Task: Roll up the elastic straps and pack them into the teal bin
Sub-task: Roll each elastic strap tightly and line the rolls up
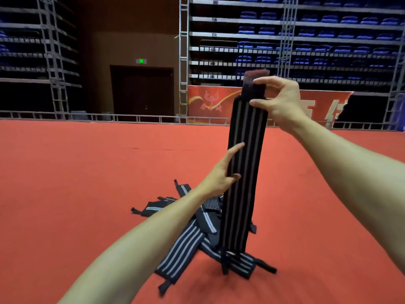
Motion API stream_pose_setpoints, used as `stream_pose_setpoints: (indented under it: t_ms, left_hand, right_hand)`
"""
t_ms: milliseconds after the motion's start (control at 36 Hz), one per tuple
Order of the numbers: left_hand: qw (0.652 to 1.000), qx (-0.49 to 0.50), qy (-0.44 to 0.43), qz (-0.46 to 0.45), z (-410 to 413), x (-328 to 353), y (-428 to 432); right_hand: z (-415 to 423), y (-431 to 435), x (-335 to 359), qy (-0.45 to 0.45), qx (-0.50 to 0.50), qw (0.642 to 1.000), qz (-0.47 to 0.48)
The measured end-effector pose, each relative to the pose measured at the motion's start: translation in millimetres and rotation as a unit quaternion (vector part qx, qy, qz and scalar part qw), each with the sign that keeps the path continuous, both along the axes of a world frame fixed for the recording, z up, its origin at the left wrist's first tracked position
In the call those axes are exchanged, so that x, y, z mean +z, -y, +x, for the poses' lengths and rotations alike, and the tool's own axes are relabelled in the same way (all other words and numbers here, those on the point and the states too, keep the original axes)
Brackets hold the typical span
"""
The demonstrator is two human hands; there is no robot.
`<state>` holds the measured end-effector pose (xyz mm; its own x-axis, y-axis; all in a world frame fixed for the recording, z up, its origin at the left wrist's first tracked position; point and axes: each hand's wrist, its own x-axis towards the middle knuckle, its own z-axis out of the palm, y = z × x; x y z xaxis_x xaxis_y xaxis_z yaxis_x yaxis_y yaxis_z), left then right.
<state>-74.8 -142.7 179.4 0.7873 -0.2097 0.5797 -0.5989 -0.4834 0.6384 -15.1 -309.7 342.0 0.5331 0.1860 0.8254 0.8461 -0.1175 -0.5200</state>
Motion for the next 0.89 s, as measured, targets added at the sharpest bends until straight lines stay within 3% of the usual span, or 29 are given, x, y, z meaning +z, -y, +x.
stream_pose_setpoints:
  t_ms: [278,500,722,889]
  left_hand:
    - [0.993,0.033,-0.102,0.042,-4,-81,-6]
    - [0.99,0.053,-0.129,0.036,-5,-107,-19]
    - [0.973,0.029,-0.199,-0.11,-8,-124,-6]
    - [0.956,0.009,-0.254,-0.149,-15,-159,-1]
  right_hand:
    - [-9,0,17,0.0,-0.015,0.999,0.042]
    - [-8,-5,5,-0.002,-0.041,0.999,0.024]
    - [2,-21,-28,-0.018,-0.044,0.998,0.032]
    - [16,-27,-62,-0.038,-0.056,0.998,-0.008]
